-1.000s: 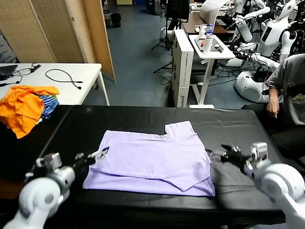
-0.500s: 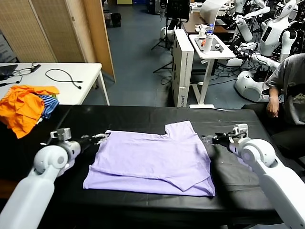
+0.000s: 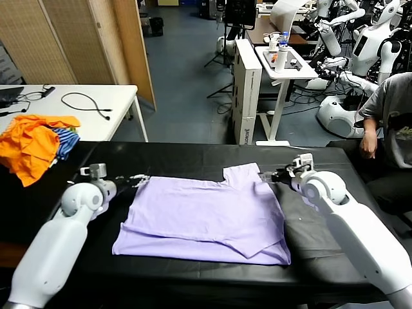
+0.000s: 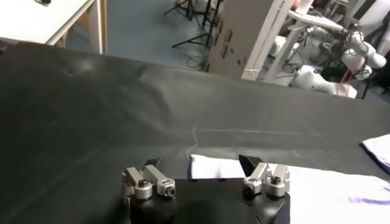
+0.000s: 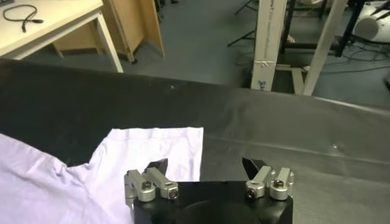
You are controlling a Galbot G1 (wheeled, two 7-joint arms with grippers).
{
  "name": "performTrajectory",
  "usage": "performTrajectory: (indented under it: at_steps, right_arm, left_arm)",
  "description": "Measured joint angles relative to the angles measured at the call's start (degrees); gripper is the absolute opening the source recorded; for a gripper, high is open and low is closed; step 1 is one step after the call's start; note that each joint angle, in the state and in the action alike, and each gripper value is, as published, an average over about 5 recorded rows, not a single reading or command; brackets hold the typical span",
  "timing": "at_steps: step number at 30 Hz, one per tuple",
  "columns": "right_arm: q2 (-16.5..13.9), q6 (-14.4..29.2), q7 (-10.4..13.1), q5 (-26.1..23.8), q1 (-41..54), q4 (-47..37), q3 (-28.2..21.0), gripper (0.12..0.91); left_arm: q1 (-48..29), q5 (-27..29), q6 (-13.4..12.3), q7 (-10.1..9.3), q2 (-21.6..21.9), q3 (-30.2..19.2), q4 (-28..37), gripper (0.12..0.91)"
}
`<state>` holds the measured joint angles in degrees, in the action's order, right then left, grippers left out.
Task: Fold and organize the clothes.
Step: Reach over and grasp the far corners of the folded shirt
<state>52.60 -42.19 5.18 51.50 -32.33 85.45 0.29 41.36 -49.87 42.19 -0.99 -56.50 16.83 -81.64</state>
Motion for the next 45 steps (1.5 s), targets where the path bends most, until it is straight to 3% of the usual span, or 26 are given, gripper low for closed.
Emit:
performTrajectory:
  at_steps: [8,12,20,26,32,37,45]
  right_arm:
    - [0.4,0.0,0.0,-0.7,0.1,-1.3,-0.5,0.894]
    - [0.6,0.0,0.0,-0.9,0.0,-1.4,-0.6,0.812]
    - [1.4,0.0,-0.1,-1.4,-0.3,-2.2,-1.1,0.65]
    - [1.7,0.0,-0.2,-1.7,-0.8,-2.5,-0.9,0.576]
    - [2.2,0.1,-0.6,-2.2,-0.9,-3.0,-0.8,0.332]
    - [2.6,0.1,-1.1,-2.7,-1.1,-3.2,-0.7,0.167]
    - [2.6,0.0,-1.2,-2.6,-1.4,-2.1,0.0,0.141]
  left_arm:
    - [-1.2,1.4,-0.2,-0.31,-1.1,-1.3,2.1,0.907]
    - [-1.1,1.5,-0.3,-0.47,-1.3,-1.5,2.1,0.887]
    - [-0.5,2.2,-0.2,-0.58,-1.2,-1.9,1.3,0.564]
    - [-0.2,3.2,-0.2,-0.62,-1.1,-2.4,0.9,0.415]
    - [0.1,3.5,-0.1,-0.57,-0.8,-2.8,0.4,0.236]
    - [0.5,3.4,0.0,-0.34,-0.2,-3.1,-0.6,0.155]
    - [0.9,3.3,0.2,-0.33,-0.1,-3.0,-2.1,0.147]
